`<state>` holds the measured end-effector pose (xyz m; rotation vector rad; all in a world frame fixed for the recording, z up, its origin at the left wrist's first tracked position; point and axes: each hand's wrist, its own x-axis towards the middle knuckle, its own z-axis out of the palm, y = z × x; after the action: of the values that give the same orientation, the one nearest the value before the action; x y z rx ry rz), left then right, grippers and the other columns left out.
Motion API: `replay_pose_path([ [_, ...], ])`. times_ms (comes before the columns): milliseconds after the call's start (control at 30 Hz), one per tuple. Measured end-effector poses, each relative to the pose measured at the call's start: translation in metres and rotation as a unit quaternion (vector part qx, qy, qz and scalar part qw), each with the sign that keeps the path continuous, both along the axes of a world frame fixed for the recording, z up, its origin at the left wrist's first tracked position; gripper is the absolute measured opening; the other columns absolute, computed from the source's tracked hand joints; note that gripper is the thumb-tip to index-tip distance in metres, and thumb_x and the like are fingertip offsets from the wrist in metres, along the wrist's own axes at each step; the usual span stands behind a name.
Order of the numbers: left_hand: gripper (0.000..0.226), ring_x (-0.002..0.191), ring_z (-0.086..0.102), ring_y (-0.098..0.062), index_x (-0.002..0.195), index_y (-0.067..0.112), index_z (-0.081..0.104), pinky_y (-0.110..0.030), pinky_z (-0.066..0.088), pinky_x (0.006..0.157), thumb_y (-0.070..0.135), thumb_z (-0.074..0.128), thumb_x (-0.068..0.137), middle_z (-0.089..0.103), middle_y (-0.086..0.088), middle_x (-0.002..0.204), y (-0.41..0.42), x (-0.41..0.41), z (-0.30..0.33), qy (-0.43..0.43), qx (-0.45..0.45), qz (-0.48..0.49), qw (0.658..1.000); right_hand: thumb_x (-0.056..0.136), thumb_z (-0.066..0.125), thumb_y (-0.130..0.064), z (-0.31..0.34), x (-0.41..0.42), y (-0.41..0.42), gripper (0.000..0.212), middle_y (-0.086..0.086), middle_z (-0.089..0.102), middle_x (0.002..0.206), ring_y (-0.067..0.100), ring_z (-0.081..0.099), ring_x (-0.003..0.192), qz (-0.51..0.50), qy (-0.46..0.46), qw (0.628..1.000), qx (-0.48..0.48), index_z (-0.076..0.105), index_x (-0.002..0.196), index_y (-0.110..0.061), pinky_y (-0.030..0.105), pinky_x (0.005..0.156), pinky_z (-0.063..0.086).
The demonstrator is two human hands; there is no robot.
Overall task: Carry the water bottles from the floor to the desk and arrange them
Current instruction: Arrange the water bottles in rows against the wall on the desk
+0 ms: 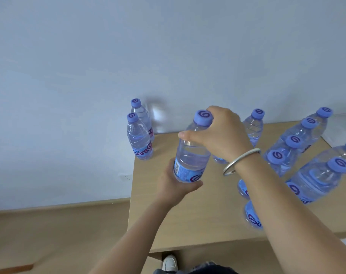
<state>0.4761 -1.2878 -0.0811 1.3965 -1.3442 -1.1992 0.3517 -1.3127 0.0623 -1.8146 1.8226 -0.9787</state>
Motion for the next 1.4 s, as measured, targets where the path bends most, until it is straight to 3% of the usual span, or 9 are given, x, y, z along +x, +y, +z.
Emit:
replay_pose_path([
  [133,0.044,0.074,0.065,-0.014,0.094,0.010,0.063,-0.022,0.051,0.062,0.010,0.082,0.055,0.070,0.004,0.078,0.009,0.021,0.040,0.079,-0.032,-0.106,0.991,0.062,0.081,-0.039,0.030,-0.004,0.002,0.038,-0.005,0.057,0.074,0.009,0.053,0.066,0.113,-0.201,0.972,0.048,0.063,0.083,-0.013,0.022,0.064,0.042],
  [300,0.041,0.062,0.047,-0.025,0.097,-0.006,0.050,-0.026,0.038,0.055,0.006,0.067,0.062,0.048,-0.009,0.071,0.011,0.041,0.089,0.221,0.013,-0.364,0.905,0.071,0.067,-0.021,0.048,-0.001,0.000,0.049,0.006,0.064,0.116,0.016,0.062,0.108,0.381,-0.282,0.869,0.141,0.055,0.119,-0.015,0.033,0.091,0.052],
  [433,0.054,0.066,0.058,-0.015,0.109,0.002,0.054,-0.019,0.047,0.054,0.022,0.081,0.066,0.062,-0.009,0.084,0.015,0.058,0.102,0.223,0.058,-0.448,0.864,0.075,0.063,-0.012,0.050,0.016,0.004,0.037,0.008,0.064,0.098,0.021,0.063,0.094,0.431,-0.311,0.838,0.124,0.053,0.110,-0.010,0.034,0.084,0.049],
  [600,0.045,0.068,0.054,-0.021,0.100,-0.004,0.053,-0.023,0.047,0.063,0.013,0.071,0.063,0.059,-0.009,0.079,0.024,0.058,0.094,0.172,0.012,-0.277,0.945,0.063,0.075,-0.020,0.040,0.025,-0.001,0.060,0.011,0.068,0.100,0.020,0.066,0.095,0.327,-0.310,0.889,0.085,0.053,0.117,-0.006,0.034,0.085,0.050],
  [767,0.075,0.090,0.065,-0.019,0.109,0.004,0.053,-0.033,0.055,0.079,0.030,0.083,0.046,0.068,-0.008,0.100,0.031,0.051,0.074,0.090,-0.056,-0.011,0.994,0.057,0.084,-0.025,0.032,0.033,-0.008,0.067,0.013,0.067,0.106,0.015,0.066,0.097,0.261,-0.283,0.920,0.071,0.056,0.117,-0.014,0.045,0.095,0.050],
  [1000,0.064,0.088,0.068,-0.016,0.104,0.012,0.060,-0.024,0.054,0.075,0.029,0.086,0.047,0.072,-0.001,0.095,0.029,0.067,0.050,0.064,-0.060,0.011,0.996,0.053,0.083,-0.028,0.009,0.046,-0.020,0.064,0.003,0.069,0.103,0.009,0.067,0.093,0.284,-0.276,0.913,0.098,0.058,0.111,-0.022,0.033,0.088,0.052],
  [1167,0.062,0.093,0.065,-0.005,0.102,0.028,0.061,-0.015,0.046,0.085,0.029,0.086,0.046,0.071,0.014,0.094,0.027,0.085,0.005,-0.017,-0.013,0.068,0.997,0.055,0.084,-0.026,-0.026,0.057,-0.021,0.045,-0.022,0.068,0.090,0.000,0.065,0.091,0.348,-0.182,0.911,0.125,0.058,0.090,-0.038,0.017,0.081,0.051],
  [1300,0.064,0.093,0.062,0.004,0.103,0.033,0.062,0.000,0.039,0.075,0.042,0.084,0.044,0.071,0.018,0.094,0.030,0.099,-0.035,-0.050,0.042,0.075,0.995,0.059,0.083,-0.025,-0.072,0.070,-0.024,0.040,0.003,0.071,0.099,0.013,0.067,0.094,0.338,-0.168,0.912,0.159,0.061,0.092,-0.023,0.026,0.083,0.052],
  [1400,0.061,0.087,0.059,0.013,0.104,0.036,0.062,0.005,0.035,0.068,0.037,0.086,0.048,0.070,0.020,0.093,0.023,0.112,-0.053,-0.064,0.069,0.080,0.992,0.062,0.084,-0.022,-0.094,0.083,-0.030,0.043,-0.002,0.071,0.099,0.008,0.066,0.093,0.324,-0.151,0.918,0.171,0.061,0.097,-0.025,0.024,0.083,0.053],
])
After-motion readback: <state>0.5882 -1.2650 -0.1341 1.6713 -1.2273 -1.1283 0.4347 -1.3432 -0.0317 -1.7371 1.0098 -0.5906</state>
